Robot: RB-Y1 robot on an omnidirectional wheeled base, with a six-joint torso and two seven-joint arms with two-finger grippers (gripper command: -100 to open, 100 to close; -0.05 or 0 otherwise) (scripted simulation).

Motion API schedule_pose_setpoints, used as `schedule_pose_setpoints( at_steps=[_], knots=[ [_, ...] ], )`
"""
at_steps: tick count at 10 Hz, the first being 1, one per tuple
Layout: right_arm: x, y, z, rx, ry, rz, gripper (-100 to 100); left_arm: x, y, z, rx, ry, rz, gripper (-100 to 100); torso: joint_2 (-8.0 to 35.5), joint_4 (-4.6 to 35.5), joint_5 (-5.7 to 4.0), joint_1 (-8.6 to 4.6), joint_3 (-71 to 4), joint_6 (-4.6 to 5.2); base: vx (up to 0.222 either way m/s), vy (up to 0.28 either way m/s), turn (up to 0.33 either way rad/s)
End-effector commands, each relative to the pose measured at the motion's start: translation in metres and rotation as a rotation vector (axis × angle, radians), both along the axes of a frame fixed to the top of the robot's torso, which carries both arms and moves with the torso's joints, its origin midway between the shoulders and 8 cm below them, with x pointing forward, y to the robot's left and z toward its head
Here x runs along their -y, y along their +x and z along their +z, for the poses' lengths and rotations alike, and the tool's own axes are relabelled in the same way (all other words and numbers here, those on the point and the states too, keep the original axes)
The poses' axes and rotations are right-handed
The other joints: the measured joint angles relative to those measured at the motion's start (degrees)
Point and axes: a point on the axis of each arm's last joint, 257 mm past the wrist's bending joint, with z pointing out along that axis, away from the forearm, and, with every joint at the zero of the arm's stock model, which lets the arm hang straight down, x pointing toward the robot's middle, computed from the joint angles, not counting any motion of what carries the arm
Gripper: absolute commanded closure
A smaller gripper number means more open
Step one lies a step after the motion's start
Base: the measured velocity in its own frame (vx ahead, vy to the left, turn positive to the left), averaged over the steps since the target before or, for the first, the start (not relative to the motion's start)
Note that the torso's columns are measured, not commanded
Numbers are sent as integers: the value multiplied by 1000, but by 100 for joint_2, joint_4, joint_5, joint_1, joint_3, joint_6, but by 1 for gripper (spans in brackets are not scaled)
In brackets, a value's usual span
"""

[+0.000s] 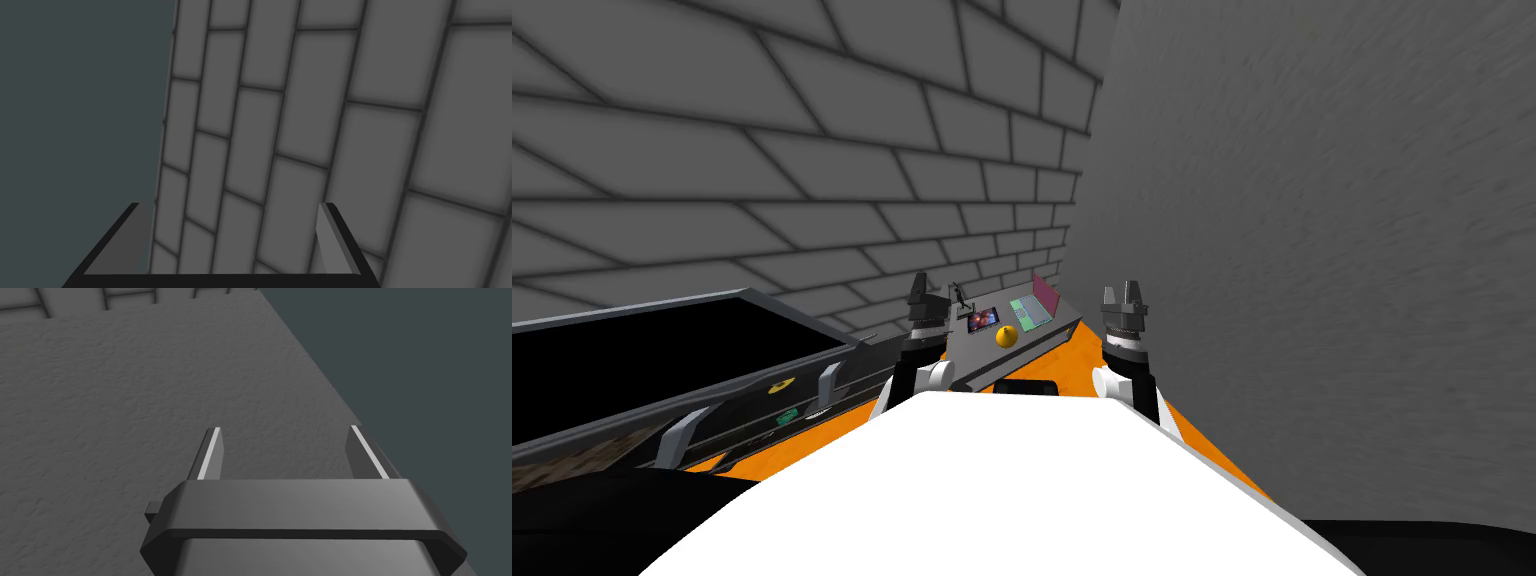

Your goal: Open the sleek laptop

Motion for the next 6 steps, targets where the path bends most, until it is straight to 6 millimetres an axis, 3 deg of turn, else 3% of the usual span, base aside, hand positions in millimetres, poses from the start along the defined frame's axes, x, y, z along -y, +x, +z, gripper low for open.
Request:
schedule_pose_setpoints(
  at_steps=[1, 6],
  knots=[
    [0, 0, 0, 0, 0, 0, 0, 0, 0, 0, 0, 0, 0, 0, 232, 235, 0, 0, -467, 0, 0, 0, 0],
    [0, 0, 0, 0, 0, 0, 0, 0, 0, 0, 0, 0, 0, 0, 2269, 2268, 0, 0, -4536, 0, 0, 0, 0]
  ],
)
